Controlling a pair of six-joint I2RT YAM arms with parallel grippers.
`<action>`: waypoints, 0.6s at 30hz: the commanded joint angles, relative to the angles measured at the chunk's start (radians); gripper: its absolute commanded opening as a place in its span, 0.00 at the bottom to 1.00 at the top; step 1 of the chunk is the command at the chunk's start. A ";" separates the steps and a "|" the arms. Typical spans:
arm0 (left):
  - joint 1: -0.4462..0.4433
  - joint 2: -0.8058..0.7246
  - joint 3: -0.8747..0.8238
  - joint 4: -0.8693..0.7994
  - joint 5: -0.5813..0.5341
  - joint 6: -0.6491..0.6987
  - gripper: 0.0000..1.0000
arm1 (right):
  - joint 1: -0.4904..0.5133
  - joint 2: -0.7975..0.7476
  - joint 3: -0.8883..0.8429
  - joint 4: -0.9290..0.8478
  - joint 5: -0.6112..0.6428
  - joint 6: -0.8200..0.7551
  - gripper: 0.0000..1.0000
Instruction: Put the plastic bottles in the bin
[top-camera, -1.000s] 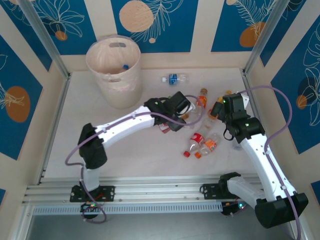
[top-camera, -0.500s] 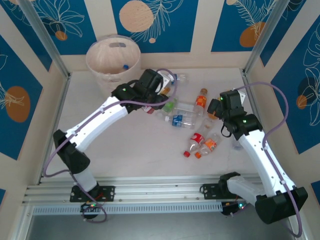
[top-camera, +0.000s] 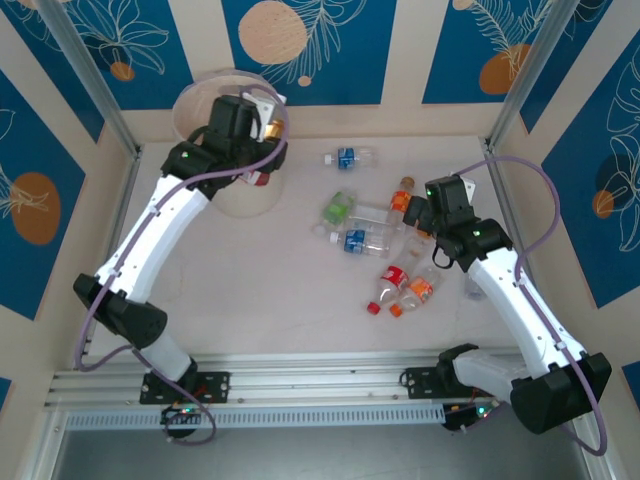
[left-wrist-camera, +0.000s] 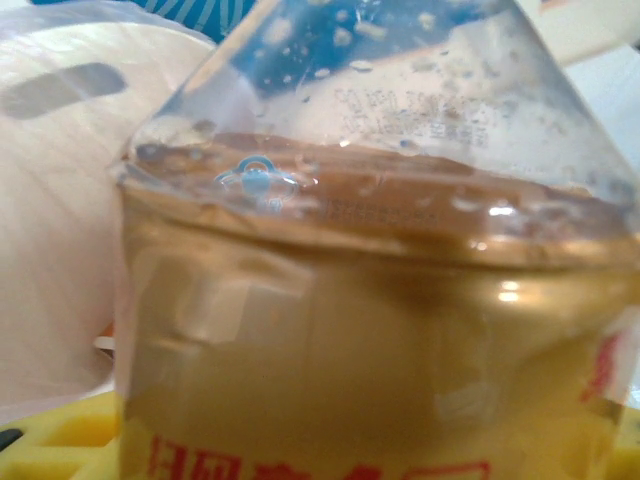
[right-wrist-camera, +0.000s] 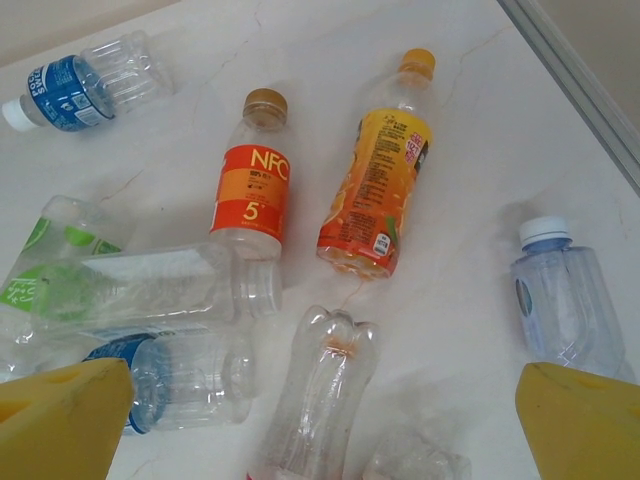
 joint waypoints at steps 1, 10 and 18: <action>0.059 -0.031 0.045 0.047 0.040 -0.025 0.42 | 0.010 -0.006 0.031 -0.002 0.017 0.009 0.99; 0.196 0.037 0.155 0.097 0.083 -0.037 0.42 | 0.023 -0.018 0.033 -0.017 0.025 0.011 0.99; 0.270 0.161 0.298 0.080 0.123 -0.032 0.42 | 0.030 -0.026 0.042 -0.007 0.025 0.032 0.99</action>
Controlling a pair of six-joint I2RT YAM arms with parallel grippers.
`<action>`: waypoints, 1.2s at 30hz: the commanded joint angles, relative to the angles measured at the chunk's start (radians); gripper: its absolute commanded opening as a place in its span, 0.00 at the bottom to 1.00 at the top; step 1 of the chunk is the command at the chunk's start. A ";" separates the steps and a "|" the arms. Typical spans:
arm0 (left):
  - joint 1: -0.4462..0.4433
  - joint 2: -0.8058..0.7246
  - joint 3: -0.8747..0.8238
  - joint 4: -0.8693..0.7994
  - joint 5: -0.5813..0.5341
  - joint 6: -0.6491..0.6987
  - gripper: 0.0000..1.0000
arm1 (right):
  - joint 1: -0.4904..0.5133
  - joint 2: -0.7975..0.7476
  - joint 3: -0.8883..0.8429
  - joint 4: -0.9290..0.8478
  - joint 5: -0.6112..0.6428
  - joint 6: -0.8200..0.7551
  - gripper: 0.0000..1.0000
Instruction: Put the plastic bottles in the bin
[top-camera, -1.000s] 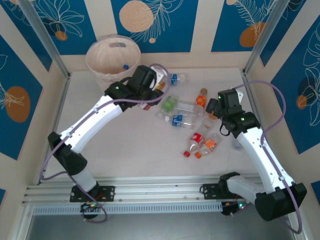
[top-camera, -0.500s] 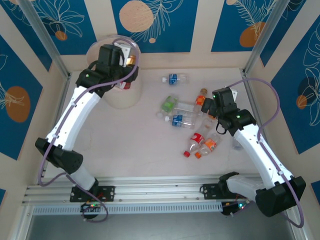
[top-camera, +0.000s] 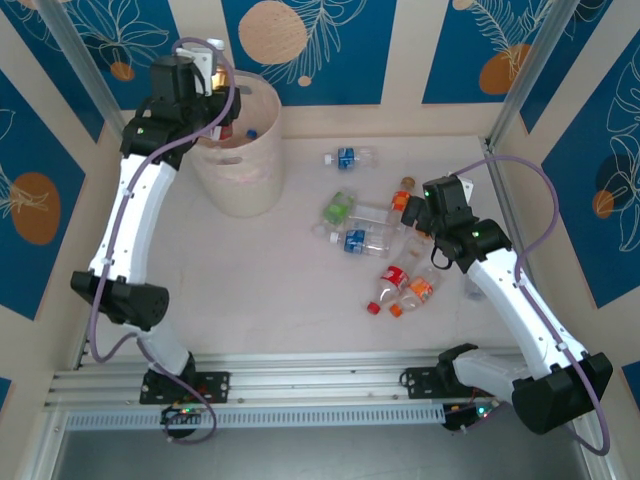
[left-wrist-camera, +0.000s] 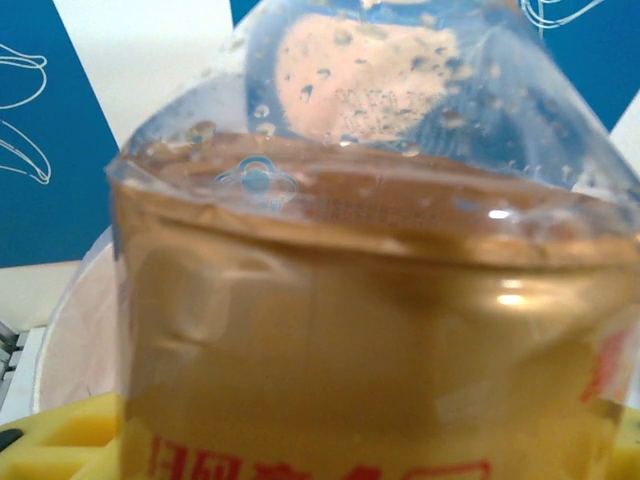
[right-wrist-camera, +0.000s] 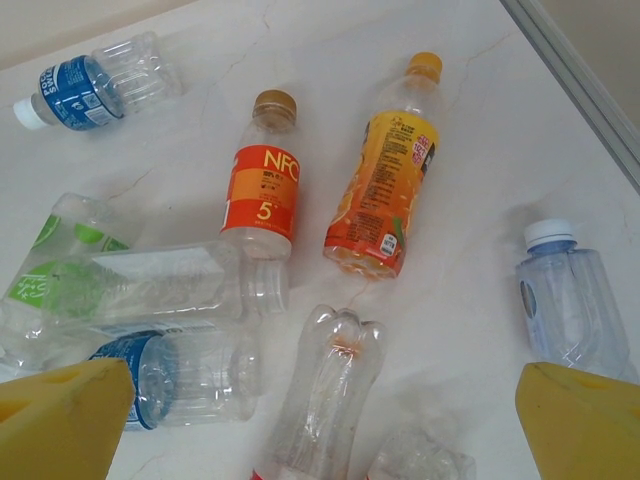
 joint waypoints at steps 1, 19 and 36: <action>0.030 0.075 0.087 -0.009 0.041 -0.001 0.42 | 0.011 -0.025 0.037 -0.003 0.011 0.027 0.99; 0.130 0.358 0.381 -0.042 0.080 0.083 0.43 | 0.031 -0.141 -0.015 -0.052 0.037 0.082 0.99; 0.143 0.481 0.379 -0.172 0.021 0.190 0.46 | 0.032 -0.145 0.009 -0.071 0.000 0.063 0.99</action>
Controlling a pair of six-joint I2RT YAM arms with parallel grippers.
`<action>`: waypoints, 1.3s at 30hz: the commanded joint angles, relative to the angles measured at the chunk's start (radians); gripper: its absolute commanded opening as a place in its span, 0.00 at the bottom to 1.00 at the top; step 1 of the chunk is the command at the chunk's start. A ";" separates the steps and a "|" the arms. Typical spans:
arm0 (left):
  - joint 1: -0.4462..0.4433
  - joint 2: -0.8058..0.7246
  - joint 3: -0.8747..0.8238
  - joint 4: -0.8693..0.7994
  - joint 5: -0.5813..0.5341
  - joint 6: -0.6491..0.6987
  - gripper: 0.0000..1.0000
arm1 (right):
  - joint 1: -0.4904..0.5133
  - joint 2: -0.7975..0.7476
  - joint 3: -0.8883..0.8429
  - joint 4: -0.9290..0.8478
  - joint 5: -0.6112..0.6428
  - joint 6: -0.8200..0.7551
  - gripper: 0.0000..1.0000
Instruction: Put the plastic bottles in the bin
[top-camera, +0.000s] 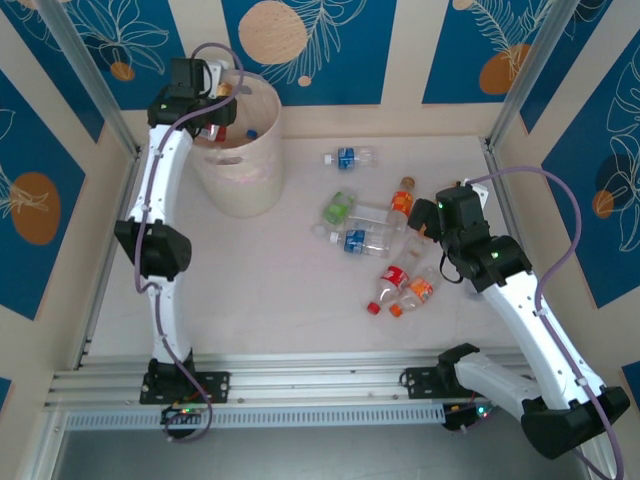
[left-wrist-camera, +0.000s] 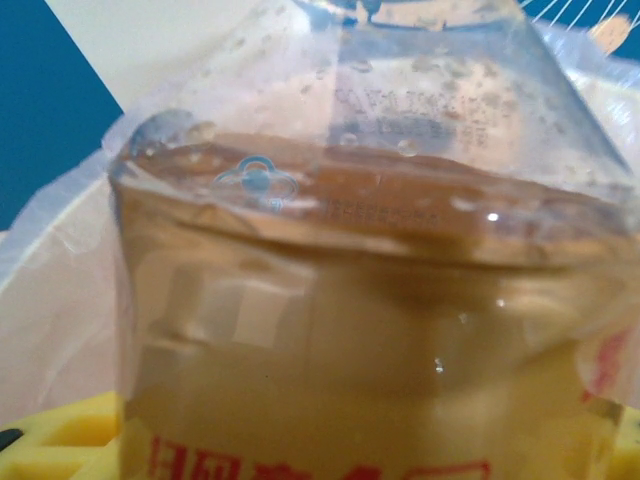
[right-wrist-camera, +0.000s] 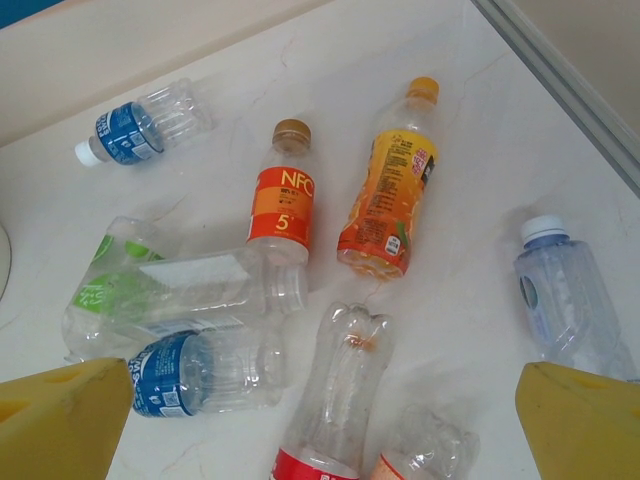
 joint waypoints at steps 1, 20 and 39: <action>0.017 0.031 0.025 -0.040 -0.037 0.044 0.46 | 0.008 -0.005 0.013 -0.017 -0.012 0.007 0.99; 0.022 0.149 0.016 -0.145 -0.166 0.034 0.52 | 0.019 0.017 0.000 -0.017 -0.012 0.022 0.99; 0.021 0.107 -0.040 -0.174 -0.211 0.040 0.79 | 0.069 0.225 0.012 -0.073 -0.003 -0.112 0.99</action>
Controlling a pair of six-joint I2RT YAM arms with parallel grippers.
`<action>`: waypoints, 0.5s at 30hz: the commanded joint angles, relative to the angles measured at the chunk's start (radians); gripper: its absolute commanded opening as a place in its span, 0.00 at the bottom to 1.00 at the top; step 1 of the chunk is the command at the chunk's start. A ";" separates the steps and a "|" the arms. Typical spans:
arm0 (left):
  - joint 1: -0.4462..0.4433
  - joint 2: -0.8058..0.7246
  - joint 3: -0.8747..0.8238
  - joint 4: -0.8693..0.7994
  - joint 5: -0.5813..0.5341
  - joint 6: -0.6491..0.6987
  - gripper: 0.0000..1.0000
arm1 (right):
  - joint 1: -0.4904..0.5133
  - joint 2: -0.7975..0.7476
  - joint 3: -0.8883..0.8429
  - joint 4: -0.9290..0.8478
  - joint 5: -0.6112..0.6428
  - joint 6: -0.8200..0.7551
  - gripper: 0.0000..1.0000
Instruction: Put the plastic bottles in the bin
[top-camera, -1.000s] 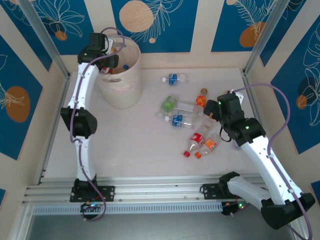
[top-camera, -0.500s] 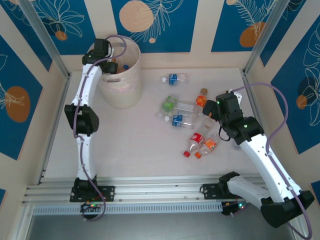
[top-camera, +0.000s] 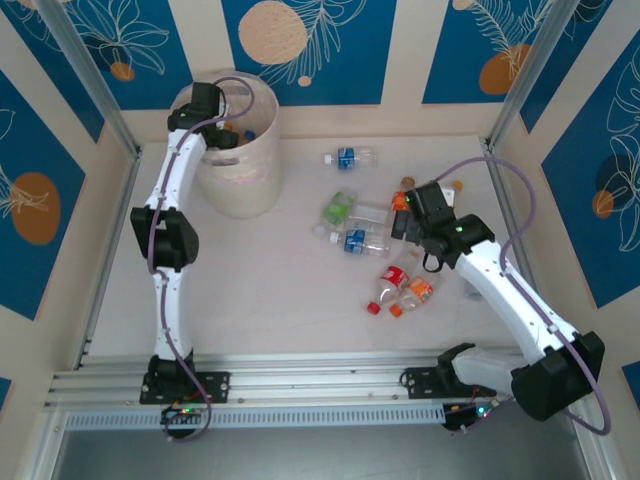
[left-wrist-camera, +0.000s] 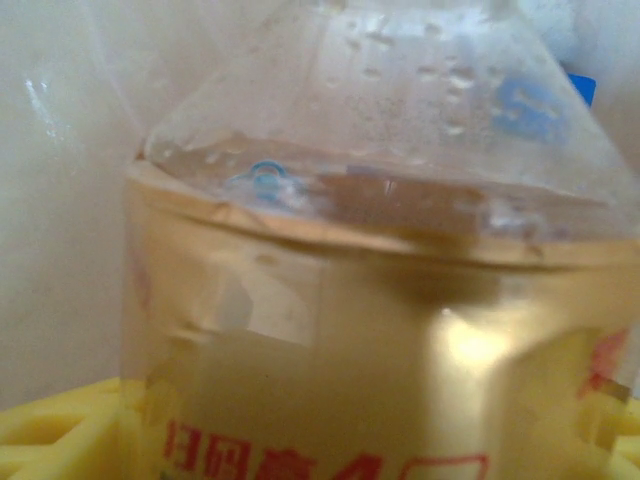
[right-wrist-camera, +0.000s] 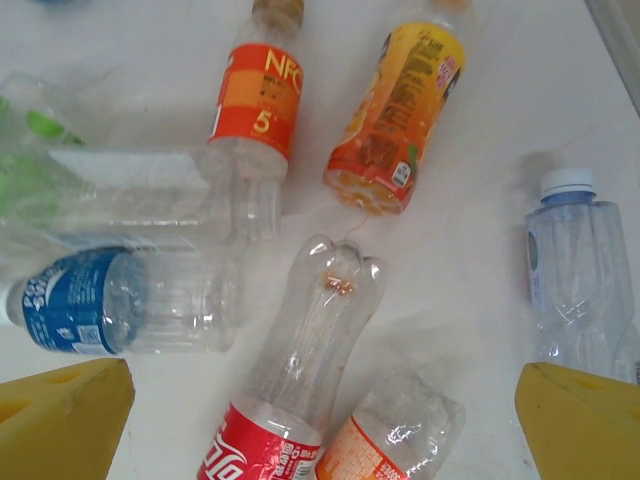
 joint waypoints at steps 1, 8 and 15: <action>0.015 -0.046 -0.003 -0.044 -0.037 0.003 0.79 | 0.011 0.015 0.011 -0.028 -0.016 -0.041 0.99; 0.014 -0.124 -0.003 -0.044 0.018 -0.037 0.84 | 0.011 0.084 0.028 -0.118 -0.022 0.018 0.99; 0.015 -0.223 -0.003 -0.016 0.105 -0.076 0.98 | 0.011 0.062 0.027 -0.181 -0.054 0.092 1.00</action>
